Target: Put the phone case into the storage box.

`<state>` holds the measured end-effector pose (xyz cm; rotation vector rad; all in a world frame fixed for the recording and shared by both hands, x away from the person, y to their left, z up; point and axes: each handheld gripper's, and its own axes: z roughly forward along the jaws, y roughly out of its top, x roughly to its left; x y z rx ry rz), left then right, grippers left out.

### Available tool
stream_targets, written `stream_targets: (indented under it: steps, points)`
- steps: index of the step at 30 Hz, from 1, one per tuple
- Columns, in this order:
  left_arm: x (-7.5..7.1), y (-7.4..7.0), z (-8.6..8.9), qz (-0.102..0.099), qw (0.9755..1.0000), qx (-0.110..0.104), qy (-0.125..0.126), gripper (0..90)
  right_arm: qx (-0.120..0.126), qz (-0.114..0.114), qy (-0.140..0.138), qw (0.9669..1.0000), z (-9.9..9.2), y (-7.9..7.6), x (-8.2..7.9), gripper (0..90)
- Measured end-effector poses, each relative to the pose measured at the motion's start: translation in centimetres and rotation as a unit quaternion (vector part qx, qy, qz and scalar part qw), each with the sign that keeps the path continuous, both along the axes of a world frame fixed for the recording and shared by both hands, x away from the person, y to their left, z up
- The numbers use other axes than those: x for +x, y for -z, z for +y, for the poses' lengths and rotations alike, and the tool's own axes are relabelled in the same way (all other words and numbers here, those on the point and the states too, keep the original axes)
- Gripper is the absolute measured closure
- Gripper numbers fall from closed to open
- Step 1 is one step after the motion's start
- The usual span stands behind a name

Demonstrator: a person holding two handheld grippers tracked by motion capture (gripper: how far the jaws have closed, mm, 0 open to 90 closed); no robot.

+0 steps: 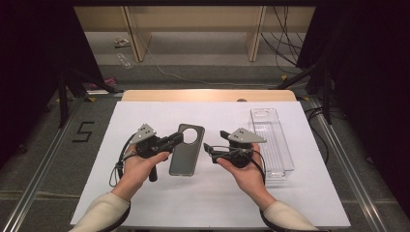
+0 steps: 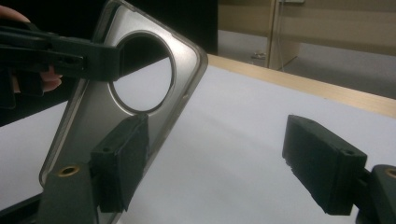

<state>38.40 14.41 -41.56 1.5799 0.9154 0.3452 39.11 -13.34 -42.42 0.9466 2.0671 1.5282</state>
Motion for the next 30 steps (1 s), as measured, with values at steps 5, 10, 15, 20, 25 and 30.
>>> stream_targets:
  steps: [5, 10, 15, 20, 25, 30]
  points:
    - [-0.02, 0.05, -0.16, 0.0, 1.0, 0.001, 0.001, 81.0, 0.005, -0.001, 0.003, 1.0, 0.06, -0.16, 0.11, 25.3]
    - [-0.04, 0.14, -0.3, -0.001, 1.0, 0.002, 0.004, 81.0, 0.003, -0.005, 0.005, 1.0, 0.16, -0.21, 0.16, 26.2]
    - [-0.09, 0.19, -0.45, -0.002, 1.0, 0.003, 0.005, 81.0, 0.006, -0.004, 0.006, 1.0, 0.37, -0.26, 0.21, 27.2]
    - [-0.15, 0.15, -0.6, -0.004, 1.0, 0.003, 0.007, 81.0, 0.008, -0.005, 0.003, 1.0, 0.55, -0.38, 0.26, 33.1]
    - [-0.2, 0.18, -0.81, -0.006, 0.9999, 0.003, 0.008, 81.0, 0.01, -0.006, 0.003, 0.9999, 0.66, -0.47, 0.35, 34.7]
    - [-0.25, 0.23, -1.0, -0.007, 0.9999, 0.004, 0.008, 81.0, 0.012, -0.005, 0.005, 0.9999, 0.72, -0.51, 0.38, 36.6]
